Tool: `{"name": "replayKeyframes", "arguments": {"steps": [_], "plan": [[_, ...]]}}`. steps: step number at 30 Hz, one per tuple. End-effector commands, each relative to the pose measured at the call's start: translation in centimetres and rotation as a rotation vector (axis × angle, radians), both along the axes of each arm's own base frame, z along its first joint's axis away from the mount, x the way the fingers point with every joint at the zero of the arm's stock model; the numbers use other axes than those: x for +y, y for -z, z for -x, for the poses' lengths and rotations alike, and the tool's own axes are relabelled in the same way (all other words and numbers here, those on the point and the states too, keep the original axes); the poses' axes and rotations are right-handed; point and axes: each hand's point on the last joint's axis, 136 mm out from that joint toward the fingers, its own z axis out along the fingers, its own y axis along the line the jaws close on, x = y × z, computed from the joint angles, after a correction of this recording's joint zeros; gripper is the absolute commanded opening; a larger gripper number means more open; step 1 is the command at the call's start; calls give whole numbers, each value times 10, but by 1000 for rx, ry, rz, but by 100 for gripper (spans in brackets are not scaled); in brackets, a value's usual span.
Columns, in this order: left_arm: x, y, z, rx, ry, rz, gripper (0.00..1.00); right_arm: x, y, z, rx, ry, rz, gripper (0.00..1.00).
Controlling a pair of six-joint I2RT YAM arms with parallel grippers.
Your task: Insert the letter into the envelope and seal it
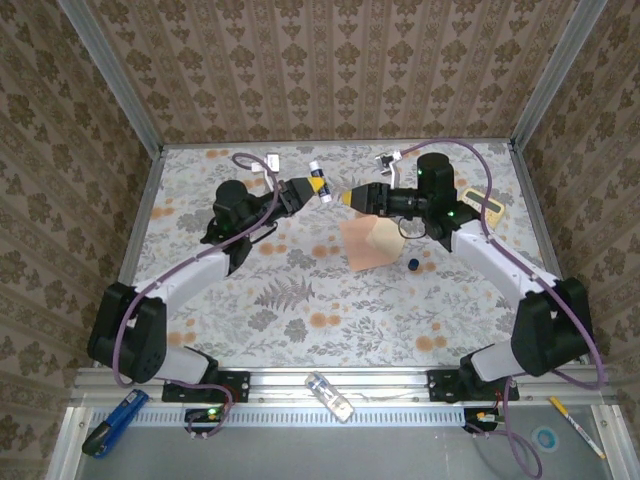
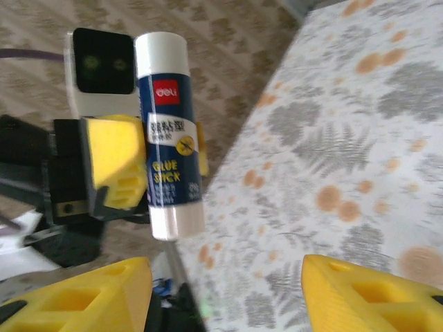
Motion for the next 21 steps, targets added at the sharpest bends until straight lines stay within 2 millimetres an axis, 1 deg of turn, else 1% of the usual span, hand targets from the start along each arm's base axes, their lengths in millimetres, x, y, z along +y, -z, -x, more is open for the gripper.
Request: {"name": "replayKeyframes", "arguments": {"steps": [1, 3, 5, 7, 8, 12, 14, 21], "plan": [[12, 7, -8, 15, -121, -100, 5, -8, 7, 5, -55, 129, 236, 62], [16, 16, -9, 41, -175, -179, 4, -5, 12, 6, -85, 177, 352, 63], [16, 17, -7, 36, -202, -220, 4, -2, 15, 5, -105, 217, 433, 63], [16, 17, -6, 48, -228, -246, 4, 6, 11, 6, -136, 227, 456, 63], [16, 17, -4, 48, -232, -255, 3, 13, 23, 2, -125, 226, 491, 63], [13, 13, 0, 43, -238, -256, 3, 34, 29, 0, -136, 203, 523, 62], [12, 10, 1, 42, -234, -248, 3, 40, 32, -2, -136, 196, 538, 62], [11, 8, 4, 47, -228, -215, 3, 44, 41, -10, -124, 206, 565, 59]]}}
